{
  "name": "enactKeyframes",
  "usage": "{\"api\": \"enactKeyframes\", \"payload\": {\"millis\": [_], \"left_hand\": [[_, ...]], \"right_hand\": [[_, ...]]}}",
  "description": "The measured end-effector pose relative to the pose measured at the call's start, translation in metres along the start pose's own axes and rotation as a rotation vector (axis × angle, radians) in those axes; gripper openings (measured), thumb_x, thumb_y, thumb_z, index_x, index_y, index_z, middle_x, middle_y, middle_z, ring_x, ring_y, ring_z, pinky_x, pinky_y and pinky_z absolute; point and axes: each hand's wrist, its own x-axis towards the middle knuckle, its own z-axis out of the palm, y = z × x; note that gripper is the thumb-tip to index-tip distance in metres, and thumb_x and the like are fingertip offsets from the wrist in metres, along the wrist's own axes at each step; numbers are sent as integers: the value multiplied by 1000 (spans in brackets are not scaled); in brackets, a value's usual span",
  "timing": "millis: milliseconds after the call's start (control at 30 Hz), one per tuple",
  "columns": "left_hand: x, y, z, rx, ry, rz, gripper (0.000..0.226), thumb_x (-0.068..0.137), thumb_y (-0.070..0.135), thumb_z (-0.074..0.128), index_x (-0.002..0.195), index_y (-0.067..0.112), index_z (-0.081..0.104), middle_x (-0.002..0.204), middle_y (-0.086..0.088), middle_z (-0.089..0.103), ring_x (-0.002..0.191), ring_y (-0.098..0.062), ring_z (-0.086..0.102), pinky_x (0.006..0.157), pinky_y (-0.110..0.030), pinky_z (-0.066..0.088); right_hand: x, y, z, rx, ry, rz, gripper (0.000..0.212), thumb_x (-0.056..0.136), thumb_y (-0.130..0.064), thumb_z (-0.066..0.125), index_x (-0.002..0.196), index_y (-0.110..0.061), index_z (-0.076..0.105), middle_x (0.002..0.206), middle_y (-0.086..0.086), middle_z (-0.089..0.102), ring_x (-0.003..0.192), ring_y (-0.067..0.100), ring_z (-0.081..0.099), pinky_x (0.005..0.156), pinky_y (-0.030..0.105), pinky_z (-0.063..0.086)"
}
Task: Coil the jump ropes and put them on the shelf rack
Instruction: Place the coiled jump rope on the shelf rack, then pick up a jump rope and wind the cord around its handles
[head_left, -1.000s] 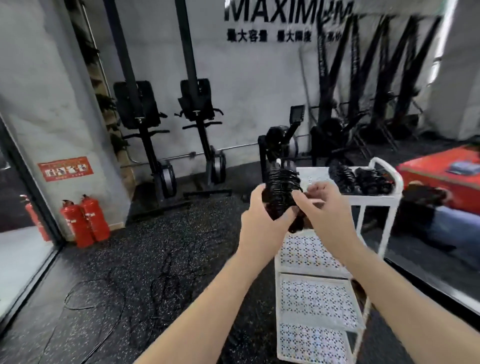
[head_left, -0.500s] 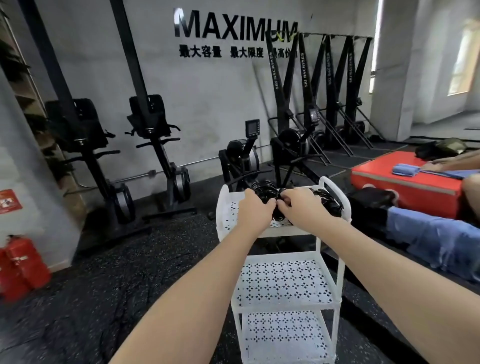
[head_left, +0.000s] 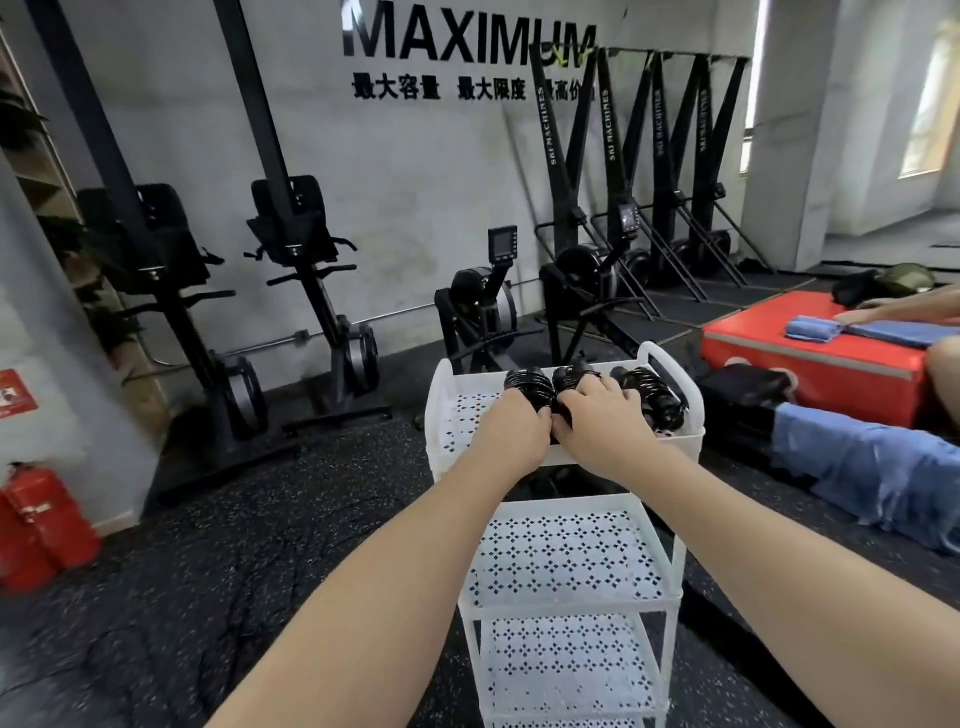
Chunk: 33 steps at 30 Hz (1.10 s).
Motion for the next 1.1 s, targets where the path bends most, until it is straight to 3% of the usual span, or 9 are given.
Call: {"api": "enactKeyframes", "payload": {"millis": [133,267,400,500,633,767,867,967,1100], "left_hand": [[-1,-6,-1,-5,-3,68,43,104,42,46,134,11,46,118,-16,64,107,-35,63,82,-36,49],[-2,-9,-7,-71,-17,101,46,103,39,50,143,15,48,129,-16,63,114,-32,61,87,-34,46],[-2,-12,-7,7,-122,153,58,103,45,47,154,19,36,134,-18,59,120,-34,58,97,-40,49],[-10,-18,-13,48,-135,147,59,104,51,43,156,25,31,125,-10,64,116,-32,58,95,-45,50],[-56,-34,-34,267,163,314,30,100,34,47,127,22,51,119,-3,62,111,-30,56,83,-42,44],[-147,-95,-55,268,356,508,34,88,21,51,120,17,61,119,-1,64,107,-29,58,82,-43,46],[-216,-172,-58,262,352,402,38,92,21,54,128,13,63,124,-4,66,111,-28,59,89,-44,49],[-275,-262,-46,220,183,122,38,99,22,53,135,16,60,131,-4,65,117,-27,59,96,-46,51],[-340,-373,-22,216,-17,-246,33,104,27,44,133,23,59,122,2,66,109,-22,63,88,-39,53]], "right_hand": [[-8,-1,-2,-18,-2,-37,36,102,-38,41,130,-25,60,130,1,54,125,30,43,97,43,34],[-16,-1,-4,-15,-28,-36,38,104,-39,39,135,-28,56,136,-1,48,128,30,39,101,45,32],[-16,-2,-7,-71,-74,0,39,104,-39,37,134,-25,57,138,1,46,130,31,37,104,46,31],[-22,-8,-8,-74,22,-36,35,102,-35,43,129,-22,61,133,2,51,126,30,42,102,44,33],[-45,-39,-19,72,216,-184,25,87,-19,62,109,-11,72,109,11,65,100,39,59,78,45,47],[-102,-99,-16,236,221,-358,16,86,-12,64,101,-8,68,88,11,61,78,37,60,58,36,40],[-152,-156,10,269,28,-413,20,99,-30,50,107,-20,65,91,-1,61,83,28,62,63,35,44],[-199,-211,61,268,-171,-502,22,101,-34,43,107,-28,64,95,-6,66,89,22,65,67,34,49],[-247,-272,140,232,-491,-526,21,102,-36,39,100,-29,59,86,-6,65,78,22,63,62,32,43]]}}
